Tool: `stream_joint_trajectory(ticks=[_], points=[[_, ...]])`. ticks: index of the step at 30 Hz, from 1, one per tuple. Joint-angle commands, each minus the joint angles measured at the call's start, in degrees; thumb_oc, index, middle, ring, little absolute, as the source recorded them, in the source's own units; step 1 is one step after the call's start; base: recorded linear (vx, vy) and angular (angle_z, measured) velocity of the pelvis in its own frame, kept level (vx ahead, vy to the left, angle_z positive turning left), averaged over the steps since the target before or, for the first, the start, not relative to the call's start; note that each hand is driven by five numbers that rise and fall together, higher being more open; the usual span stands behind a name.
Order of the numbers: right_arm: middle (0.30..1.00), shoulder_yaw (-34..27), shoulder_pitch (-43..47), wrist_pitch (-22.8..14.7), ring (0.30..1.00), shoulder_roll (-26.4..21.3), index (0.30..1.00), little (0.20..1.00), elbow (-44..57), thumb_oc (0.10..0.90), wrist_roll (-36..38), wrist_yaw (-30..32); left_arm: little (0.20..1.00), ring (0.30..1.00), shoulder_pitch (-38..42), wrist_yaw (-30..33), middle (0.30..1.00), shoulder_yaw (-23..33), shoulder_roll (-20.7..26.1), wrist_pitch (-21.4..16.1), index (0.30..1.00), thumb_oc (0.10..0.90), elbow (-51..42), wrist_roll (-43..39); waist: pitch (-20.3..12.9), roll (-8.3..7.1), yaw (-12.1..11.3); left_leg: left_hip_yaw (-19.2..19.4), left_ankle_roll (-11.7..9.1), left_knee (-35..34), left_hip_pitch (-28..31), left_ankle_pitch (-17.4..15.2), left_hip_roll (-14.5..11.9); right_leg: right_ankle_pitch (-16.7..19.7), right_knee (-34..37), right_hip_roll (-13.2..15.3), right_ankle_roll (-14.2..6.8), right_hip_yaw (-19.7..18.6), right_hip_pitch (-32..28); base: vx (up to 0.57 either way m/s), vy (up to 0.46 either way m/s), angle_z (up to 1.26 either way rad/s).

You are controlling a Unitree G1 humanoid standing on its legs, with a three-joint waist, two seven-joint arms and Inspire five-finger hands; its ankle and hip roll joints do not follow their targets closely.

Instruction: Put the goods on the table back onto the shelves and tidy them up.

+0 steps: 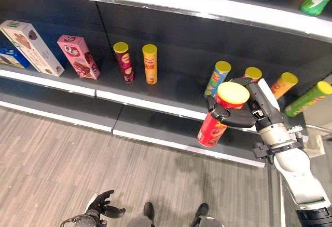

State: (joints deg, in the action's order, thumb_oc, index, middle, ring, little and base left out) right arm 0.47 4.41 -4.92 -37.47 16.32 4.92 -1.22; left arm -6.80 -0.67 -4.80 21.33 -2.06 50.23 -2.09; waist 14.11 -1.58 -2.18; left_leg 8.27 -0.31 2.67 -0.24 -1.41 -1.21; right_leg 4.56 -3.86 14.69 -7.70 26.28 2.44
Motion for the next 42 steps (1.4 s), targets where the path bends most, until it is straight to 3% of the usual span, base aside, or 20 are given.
stream_joint_trajectory(ticks=[1,3,5,7,9,10,11,12,13,14,15,16,17,18,22,25,26,31,36,42], points=[[0.3,-4.4,7.5,-5.8,0.3,-2.9,0.3,0.3,4.0,0.4,0.1,3.3,0.9,0.9,-0.6,-0.2,0.9,-0.5,0.4,-1.4,0.9,0.8,-2.1,-0.5,-2.8,0.17,-0.1,2.0,-2.5,-3.9,-0.5,-1.0,-0.2,-3.7,1.3,-3.9,-0.7,-2.5,-0.2,-0.01,-0.036,0.07],[0.3,-2.8,9.3,-6.2,0.3,-3.1,0.3,0.3,3.9,0.4,0.8,3.8,0.9,0.9,-1.0,-0.2,0.9,-0.4,0.0,-1.5,0.9,0.8,-3.9,-2.3,-0.4,-0.59,-0.7,1.2,-4.6,9.6,-6.4,-4.2,-1.5,-4.1,2.7,-3.5,0.4,-3.4,-1.1,-0.1,-0.016,-0.08],[0.3,-2.1,10.0,-5.8,0.3,-3.7,0.3,0.3,2.7,0.4,0.0,4.4,0.9,0.9,-0.5,0.4,0.9,-0.2,-0.5,-1.5,0.9,0.8,-3.7,-3.3,0.1,-0.7,-0.8,-0.7,-6.5,12.8,-9.4,-4.1,-4.6,-4.2,4.2,-3.5,0.1,-3.4,-2.1,-0.04,0.088,-0.05],[0.3,-1.7,10.3,-5.1,0.3,-3.8,0.3,0.3,2.2,0.4,-1.3,4.5,0.9,0.9,-0.6,0.5,0.9,-0.5,-0.5,-1.5,0.9,0.8,-3.8,-3.2,-0.8,-0.97,-1.3,-2.5,-6.8,8.2,-9.3,-1.5,-8.3,-4.0,5.5,-3.2,-1.0,-4.3,-2.7,0.1,0.216,-0.2],[0.3,-0.9,11.4,-5.3,0.3,-4.1,0.3,0.3,1.0,0.4,-1.4,5.8,0.9,0.9,-0.2,1.2,0.9,-1.5,0.3,-1.5,0.9,0.8,-4.2,-2.8,-1.8,-0.76,-2.1,-7.2,-8.6,-1.0,-10.9,5.6,-14.0,-4.6,6.4,-2.0,-2.4,-6.0,-3.0,0.22,0.425,-0.24],[0.3,-1.3,11.4,-5.2,0.3,-4.5,0.3,0.3,0.6,0.4,-1.7,6.3,0.9,0.9,-0.1,1.5,0.9,-1.9,0.5,-1.4,0.9,0.8,-4.2,-2.2,-2.2,-0.12,-2.2,-8.2,-9.5,-3.4,-11.0,6.8,-14.7,-4.8,6.9,-1.4,-3.0,-6.3,-3.8,0.21,0.347,-0.17],[0.3,-1.3,11.4,-5.2,0.3,-4.5,0.3,0.3,0.6,0.4,-1.7,6.3,0.9,0.9,-0.1,1.5,0.9,-2.0,0.5,-1.4,0.9,0.8,-4.1,-2.2,-2.2,-0.01,-2.1,-8.3,-9.5,-3.9,-10.6,7.1,-14.8,-4.8,7.0,-1.5,-3.0,-6.2,-4.0,0.26,0.445,-0.15],[0.3,-2.3,9.9,-4.8,0.3,-4.7,0.3,0.3,1.5,0.4,-2.5,5.6,0.9,0.9,0.1,1.7,0.9,-1.8,0.3,-1.0,0.9,0.8,-3.2,-1.5,-3.8,1.55,-1.4,-7.4,-10.6,-6.5,-8.9,6.8,-14.2,-4.0,6.2,0.7,-3.9,-6.2,-4.9,0.23,0.45,-0.09],[0.3,-2.6,9.4,-4.3,0.3,-4.6,0.3,0.3,1.7,0.4,-3.2,5.5,0.9,0.9,0.3,1.8,0.9,-1.8,0.2,-0.9,0.9,0.8,-2.7,-1.4,-4.2,1.61,-1.4,-7.5,-10.1,-6.2,-8.5,6.2,-12.9,-3.3,5.7,2.3,-4.4,-6.7,-4.7,0.32,0.734,-0.14],[0.3,-2.8,9.0,-3.6,0.3,-3.5,0.3,0.3,2.1,0.4,-4.2,5.6,0.9,0.9,0.7,2.1,0.9,-1.7,1.1,-1.1,0.9,0.8,-2.5,-1.0,-4.1,1.24,-1.3,-7.2,-8.2,-3.7,-8.6,4.0,-9.6,-1.7,2.6,6.0,-4.5,-8.1,-3.5,0.16,0.534,-0.2],[0.3,-2.3,9.8,-3.6,0.3,-2.8,0.3,0.3,2.2,0.4,-4.4,5.9,0.9,0.9,0.8,2.4,0.9,-1.6,1.6,-1.1,0.9,0.8,-2.3,-0.8,-3.6,1.05,-1.5,-6.6,-7.3,-2.8,-8.4,3.3,-8.6,-0.9,0.6,7.1,-4.3,-8.8,-2.2,0.1,0.601,-0.16],[0.3,-0.4,12.7,-3.7,0.3,-1.6,0.3,0.3,1.8,0.4,-5.0,6.8,0.9,0.9,0.5,3.1,0.9,-0.5,2.7,-1.0,0.9,0.8,-1.5,-1.1,-2.5,0.78,-2.7,-3.3,-5.4,-1.6,-7.6,1.8,-6.9,1.8,-3.0,10.1,-4.0,-5.7,0.2,0.02,0.39,-0.09],[0.3,0.2,13.0,-3.6,0.3,-1.2,0.3,0.3,1.9,0.4,-5.2,6.7,0.9,0.9,0.5,3.4,0.9,-0.1,2.9,-0.8,0.9,0.8,-0.9,-1.3,-2.3,0.97,-3.0,-2.3,-4.7,-1.5,-7.2,1.5,-6.5,2.1,-4.1,10.8,-3.7,-3.7,0.5,0.04,0.404,-0.79],[0.3,1.1,13.5,-3.4,0.3,-0.9,0.3,0.3,1.6,0.4,-6.2,6.7,0.9,0.9,0.6,3.8,0.9,0.6,3.2,-0.6,0.9,0.8,0.3,-1.6,-0.8,0.96,-2.5,-1.5,-4.1,-1.3,-6.1,0.9,-5.8,2.9,-6.2,10.3,-3.5,-4.1,1.8,0.04,0.24,-0.83],[0.3,2.1,14.9,-3.1,0.3,-1.2,0.3,0.3,1.2,0.4,-6.8,7.0,0.9,0.9,0.9,4.2,0.9,0.8,2.4,-1.0,0.9,0.8,1.2,-2.2,0.9,1.44,-2.0,-1.1,-4.3,-1.6,-5.7,0.5,-5.5,4.1,-0.6,7.8,-4.1,-4.4,4.0,0.01,0.055,-0.09],[0.3,2.7,14.7,-3.0,0.3,-1.1,0.3,0.3,0.9,0.4,-7.0,6.8,0.9,0.9,0.8,3.9,0.9,0.5,2.4,-0.9,0.9,0.8,-0.2,-2.4,1.6,0.49,-2.3,-1.9,-4.6,0.8,-7.8,0.3,-5.2,3.9,3.3,7.2,-4.7,-6.0,3.5,0.0,-0.093,0.13],[0.3,3.0,14.9,-3.1,0.3,-1.0,0.3,0.3,1.0,0.4,-6.7,7.1,0.9,0.9,0.7,4.2,0.9,0.5,1.5,-1.0,0.9,0.8,-0.8,-3.0,1.7,-0.19,-2.8,-2.5,-5.1,1.5,-9.3,0.9,-5.5,4.7,4.0,6.9,-5.0,-6.4,3.4,0.03,-0.167,0.56],[0.3,4.3,16.5,-2.7,0.3,-0.6,0.3,0.3,-0.5,0.4,-8.0,8.3,0.9,0.9,-0.3,4.0,0.9,-0.6,0.0,-1.0,0.9,0.8,-2.5,-4.7,2.3,-0.05,-3.2,-3.7,-6.3,1.2,-10.8,2.2,-7.3,4.1,4.2,6.2,-4.9,-4.6,3.2,0.01,-0.147,0.06],[0.3,9.4,25.7,-2.1,0.3,2.9,0.3,0.3,-5.0,0.4,-12.6,13.9,0.9,0.9,-0.5,5.8,0.9,-1.6,-0.1,-1.4,0.9,0.8,-4.1,-7.5,5.0,1.63,-5.8,-5.4,-6.8,-0.3,-11.9,3.7,-8.0,2.9,2.7,6.0,-4.6,-3.6,4.6,-0.01,-0.088,0.08],[0.3,8.8,31.2,-0.2,0.3,2.9,0.3,0.3,-11.1,0.4,-16.8,20.5,0.9,0.9,-1.0,7.2,0.9,-2.6,0.4,-2.2,0.9,0.8,-4.8,-8.3,6.7,4.06,-7.9,-6.9,-7.0,-1.2,-13.1,4.5,-7.4,1.5,0.8,6.5,-4.3,-3.3,5.8,0.0,-0.023,0.18]])
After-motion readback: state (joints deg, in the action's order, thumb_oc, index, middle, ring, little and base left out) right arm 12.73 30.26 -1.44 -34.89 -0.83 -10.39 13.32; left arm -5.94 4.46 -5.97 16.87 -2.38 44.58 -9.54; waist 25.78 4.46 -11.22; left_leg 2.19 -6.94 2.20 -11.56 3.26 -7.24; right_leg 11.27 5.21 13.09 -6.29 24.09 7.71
